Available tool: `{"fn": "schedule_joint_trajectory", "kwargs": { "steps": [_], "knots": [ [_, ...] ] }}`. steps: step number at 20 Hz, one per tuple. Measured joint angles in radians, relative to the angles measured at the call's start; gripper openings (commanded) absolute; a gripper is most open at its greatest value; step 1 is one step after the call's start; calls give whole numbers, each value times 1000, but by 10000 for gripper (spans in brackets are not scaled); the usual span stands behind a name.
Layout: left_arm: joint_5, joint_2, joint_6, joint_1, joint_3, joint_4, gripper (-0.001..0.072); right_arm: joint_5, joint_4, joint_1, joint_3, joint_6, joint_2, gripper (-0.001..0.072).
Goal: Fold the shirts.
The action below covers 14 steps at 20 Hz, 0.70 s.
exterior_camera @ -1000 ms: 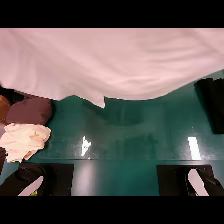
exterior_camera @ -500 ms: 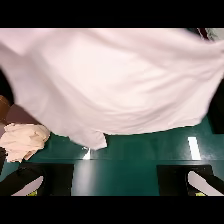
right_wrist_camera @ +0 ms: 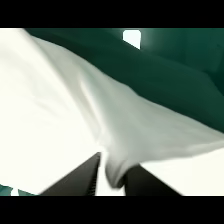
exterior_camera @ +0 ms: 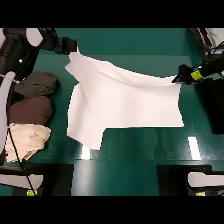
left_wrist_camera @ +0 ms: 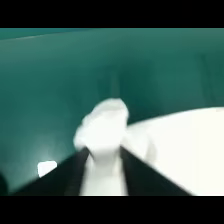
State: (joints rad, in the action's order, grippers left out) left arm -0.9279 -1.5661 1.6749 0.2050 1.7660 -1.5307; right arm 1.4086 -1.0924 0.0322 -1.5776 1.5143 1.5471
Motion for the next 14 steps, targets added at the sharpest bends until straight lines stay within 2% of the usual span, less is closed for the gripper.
{"fn": "schedule_joint_trajectory", "kwargs": {
  "steps": [3,7,10,14],
  "knots": [
    [-50,-35,-6,-60,29,88,529,24,5,-22,-80,-31,73,439],
    [-284,-8,-105,-141,32,153,529,121,38,-75,-105,-91,60,438],
    [-375,81,-149,-175,-135,171,529,143,58,-122,3,-127,-27,438],
    [-349,209,-172,-190,-470,200,529,125,131,-185,212,-167,-160,438]
  ]
}}
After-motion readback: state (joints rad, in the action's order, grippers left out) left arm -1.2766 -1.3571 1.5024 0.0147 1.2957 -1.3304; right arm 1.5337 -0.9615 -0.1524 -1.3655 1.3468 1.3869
